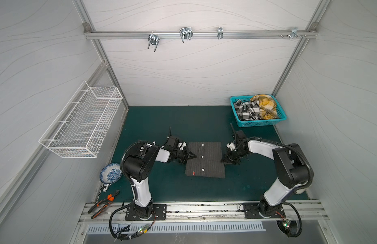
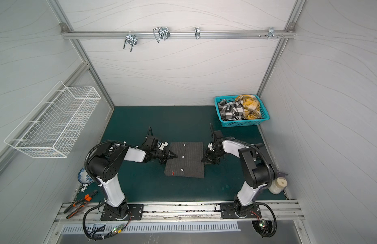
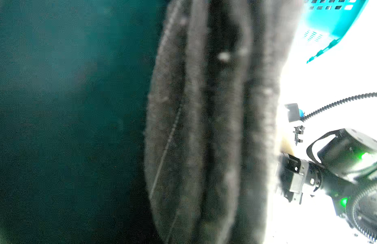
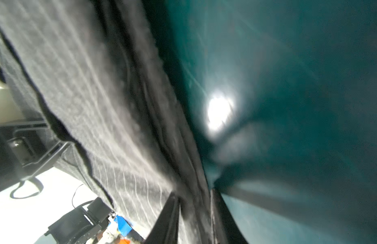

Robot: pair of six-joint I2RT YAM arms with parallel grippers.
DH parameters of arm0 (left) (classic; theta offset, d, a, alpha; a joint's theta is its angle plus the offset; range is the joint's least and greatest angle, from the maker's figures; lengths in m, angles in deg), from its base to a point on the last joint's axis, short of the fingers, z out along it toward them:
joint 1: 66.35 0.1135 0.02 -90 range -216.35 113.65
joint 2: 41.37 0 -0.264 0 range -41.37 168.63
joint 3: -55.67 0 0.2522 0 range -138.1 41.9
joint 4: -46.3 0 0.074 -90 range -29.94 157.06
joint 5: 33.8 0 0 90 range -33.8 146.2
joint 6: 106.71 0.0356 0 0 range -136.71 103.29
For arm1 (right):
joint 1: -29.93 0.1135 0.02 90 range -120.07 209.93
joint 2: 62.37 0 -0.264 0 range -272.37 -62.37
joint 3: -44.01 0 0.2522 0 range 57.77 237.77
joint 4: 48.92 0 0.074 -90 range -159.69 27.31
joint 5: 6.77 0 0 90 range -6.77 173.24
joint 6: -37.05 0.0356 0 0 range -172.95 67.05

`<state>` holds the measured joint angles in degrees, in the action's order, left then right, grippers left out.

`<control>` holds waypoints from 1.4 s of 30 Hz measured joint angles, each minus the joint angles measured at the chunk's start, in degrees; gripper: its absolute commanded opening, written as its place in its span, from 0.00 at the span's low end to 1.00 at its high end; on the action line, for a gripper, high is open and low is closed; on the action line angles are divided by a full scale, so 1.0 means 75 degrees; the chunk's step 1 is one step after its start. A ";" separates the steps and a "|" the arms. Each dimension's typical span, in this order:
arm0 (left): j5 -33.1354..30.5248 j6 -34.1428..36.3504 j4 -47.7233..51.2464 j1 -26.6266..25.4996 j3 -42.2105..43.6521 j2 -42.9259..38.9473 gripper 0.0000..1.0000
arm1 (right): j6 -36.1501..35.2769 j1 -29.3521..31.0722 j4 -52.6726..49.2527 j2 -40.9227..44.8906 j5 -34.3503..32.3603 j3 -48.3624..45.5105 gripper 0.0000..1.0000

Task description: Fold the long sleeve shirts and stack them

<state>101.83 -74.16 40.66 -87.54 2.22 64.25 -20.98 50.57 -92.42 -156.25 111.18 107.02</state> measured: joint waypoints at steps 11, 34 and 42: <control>-0.0204 0.0207 0.0650 -0.0047 0.0000 -0.0277 0.04 | 0.0015 0.0000 -0.0609 0.1693 -0.0216 -0.0437 0.28; -0.0662 0.0906 0.1816 -0.0047 -0.0105 -0.0711 0.00 | -0.0009 0.0038 -0.1125 0.2046 -0.0283 -0.0353 0.22; -0.1542 0.1676 0.3981 0.0099 -0.0670 -0.1550 0.00 | -0.0003 0.0117 -0.1204 0.2151 -0.0353 -0.0353 0.22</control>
<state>90.27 -61.59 70.52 -86.80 -2.80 52.62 -21.00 51.45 -101.45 -140.12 108.53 104.38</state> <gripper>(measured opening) 0.086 0.218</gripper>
